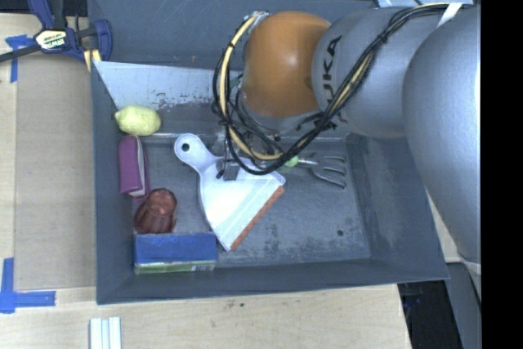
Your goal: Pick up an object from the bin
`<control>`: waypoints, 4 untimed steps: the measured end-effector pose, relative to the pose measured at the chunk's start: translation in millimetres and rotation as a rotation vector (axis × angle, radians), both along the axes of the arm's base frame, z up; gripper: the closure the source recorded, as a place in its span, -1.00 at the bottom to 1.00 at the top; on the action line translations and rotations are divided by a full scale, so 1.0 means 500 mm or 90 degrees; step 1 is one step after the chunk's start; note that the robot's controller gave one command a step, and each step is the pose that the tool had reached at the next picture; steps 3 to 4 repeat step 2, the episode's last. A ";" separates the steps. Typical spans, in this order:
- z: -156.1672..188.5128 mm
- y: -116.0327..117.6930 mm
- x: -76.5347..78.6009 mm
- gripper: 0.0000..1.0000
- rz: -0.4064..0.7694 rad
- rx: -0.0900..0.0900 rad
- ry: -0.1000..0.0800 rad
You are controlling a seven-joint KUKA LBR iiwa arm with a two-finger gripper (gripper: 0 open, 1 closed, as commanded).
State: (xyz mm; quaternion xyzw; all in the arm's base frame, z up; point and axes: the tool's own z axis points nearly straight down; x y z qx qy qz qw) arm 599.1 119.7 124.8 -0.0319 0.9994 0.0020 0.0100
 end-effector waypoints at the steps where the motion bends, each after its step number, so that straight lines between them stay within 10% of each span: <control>1: 0.019 0.000 0.000 1.00 0.000 0.000 0.000; 4: 0.072 -0.001 -0.002 1.00 0.000 0.000 0.002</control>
Offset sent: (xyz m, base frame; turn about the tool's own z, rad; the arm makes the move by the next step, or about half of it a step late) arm -0.0003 0.0000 0.0560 0.0001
